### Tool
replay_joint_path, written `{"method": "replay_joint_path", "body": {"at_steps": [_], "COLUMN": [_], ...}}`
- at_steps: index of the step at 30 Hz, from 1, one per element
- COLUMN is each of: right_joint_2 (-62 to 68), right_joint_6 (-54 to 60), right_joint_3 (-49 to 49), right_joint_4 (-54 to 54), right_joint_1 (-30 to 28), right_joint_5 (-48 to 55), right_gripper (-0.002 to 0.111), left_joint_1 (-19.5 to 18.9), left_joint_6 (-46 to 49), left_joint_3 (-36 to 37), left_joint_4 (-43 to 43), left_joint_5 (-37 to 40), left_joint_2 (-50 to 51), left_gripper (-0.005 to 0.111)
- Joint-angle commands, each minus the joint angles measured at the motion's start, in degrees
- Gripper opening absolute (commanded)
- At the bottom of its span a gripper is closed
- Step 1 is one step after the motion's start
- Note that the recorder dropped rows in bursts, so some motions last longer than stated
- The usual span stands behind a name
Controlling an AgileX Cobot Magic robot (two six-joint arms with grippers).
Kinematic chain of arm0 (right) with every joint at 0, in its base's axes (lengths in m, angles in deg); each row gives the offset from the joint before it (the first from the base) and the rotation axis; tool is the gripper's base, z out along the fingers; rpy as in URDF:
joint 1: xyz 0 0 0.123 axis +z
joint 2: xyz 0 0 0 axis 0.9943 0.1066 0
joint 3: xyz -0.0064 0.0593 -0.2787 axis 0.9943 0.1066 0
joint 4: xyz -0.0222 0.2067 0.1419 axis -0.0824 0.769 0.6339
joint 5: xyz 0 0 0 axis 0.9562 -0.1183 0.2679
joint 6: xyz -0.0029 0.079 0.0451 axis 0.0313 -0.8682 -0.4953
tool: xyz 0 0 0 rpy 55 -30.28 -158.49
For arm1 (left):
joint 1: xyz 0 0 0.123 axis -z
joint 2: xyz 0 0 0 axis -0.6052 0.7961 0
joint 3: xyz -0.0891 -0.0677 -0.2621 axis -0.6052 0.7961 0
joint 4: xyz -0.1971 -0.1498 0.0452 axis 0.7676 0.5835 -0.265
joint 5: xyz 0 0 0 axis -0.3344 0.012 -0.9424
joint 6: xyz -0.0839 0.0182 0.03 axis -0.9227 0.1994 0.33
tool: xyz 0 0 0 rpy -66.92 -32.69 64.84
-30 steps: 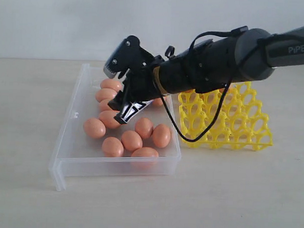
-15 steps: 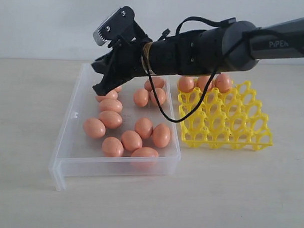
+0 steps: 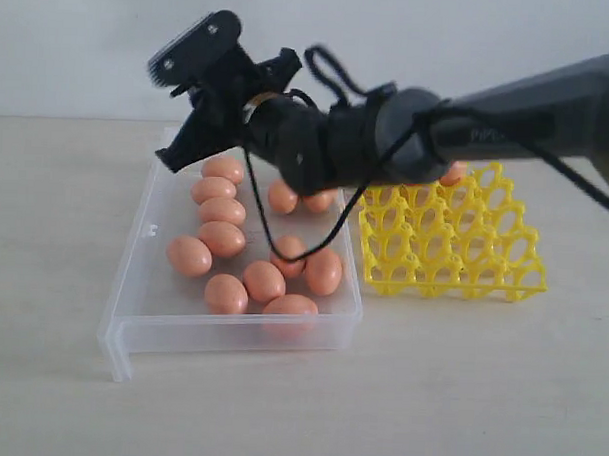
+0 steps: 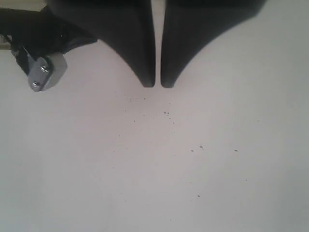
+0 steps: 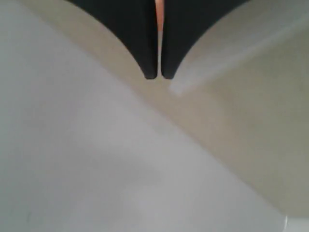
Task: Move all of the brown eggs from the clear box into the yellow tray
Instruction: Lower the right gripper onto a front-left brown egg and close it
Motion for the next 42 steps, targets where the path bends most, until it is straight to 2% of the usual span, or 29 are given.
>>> {"method": "replay_joint_path", "body": {"at_steps": [1,3,6,8,10,13,17,23,32,33,35,36,39,42], "right_joint_2": [1.9,2.9,4.3,5.4,7.0,8.8,11.5,15.6,19.3,19.5,19.3,18.8,18.7,18.7], "right_joint_6": [-6.1,-1.8,5.9,9.9,11.0,8.2,8.8,8.1,5.8,5.8,5.8,5.8,5.2,6.0], "right_joint_3": [-14.1,-18.9,-23.4,-25.4,-27.1,-27.3,-27.7,-33.9,-34.1,-34.2,-34.2,-34.2,-34.2,-33.1], "right_joint_4": [-2.8,-1.9,6.0,11.3,11.8,8.1,9.1,9.3,5.9,6.1,6.0,6.0,6.9,15.1], "right_joint_1": [-4.9,-4.9,-4.8,-4.8,-4.8,-4.8,-4.8,-4.8,-4.8,-4.8,-4.8,-4.9,-5.0,-6.5], "right_joint_5": [43.0,53.2,65.2,70.0,73.0,73.2,70.2,69.0,69.0,68.3,66.2,64.5,61.5,58.6], "right_gripper": [0.001,0.006,0.024,0.038,0.047,0.047,0.047,0.047,0.047,0.046,0.024,0.000,0.000,0.000], "left_joint_1": [0.2,0.2,0.2,0.2,0.2,0.2,0.2,0.2,0.2,0.2,0.2,0.2,0.2,0.2], "left_joint_6": [-0.2,-0.2,-0.2,-0.2,-0.2,-0.2,-0.2,-0.2,-0.2,-0.2,-0.2,-0.2,-0.2,-0.2], "left_joint_3": [0.3,0.3,0.3,0.3,0.3,0.3,0.3,0.3,0.3,0.3,0.3,0.3,0.3,0.3], "left_joint_4": [0.4,0.4,0.4,0.4,0.4,0.4,0.4,0.4,0.4,0.4,0.4,0.4,0.4,0.4], "left_joint_5": [0.2,0.2,0.2,0.2,0.2,0.2,0.2,0.2,0.4,0.4,0.4,0.4,0.4,0.4], "left_joint_2": [-0.2,-0.2,-0.2,-0.2,-0.2,-0.2,-0.2,-0.2,-0.2,-0.2,-0.2,-0.2,-0.2,-0.2], "left_gripper": [0.004,0.004,0.004,0.004,0.004,0.004,0.004,0.004,0.004,0.004,0.004,0.004,0.004,0.004]}}
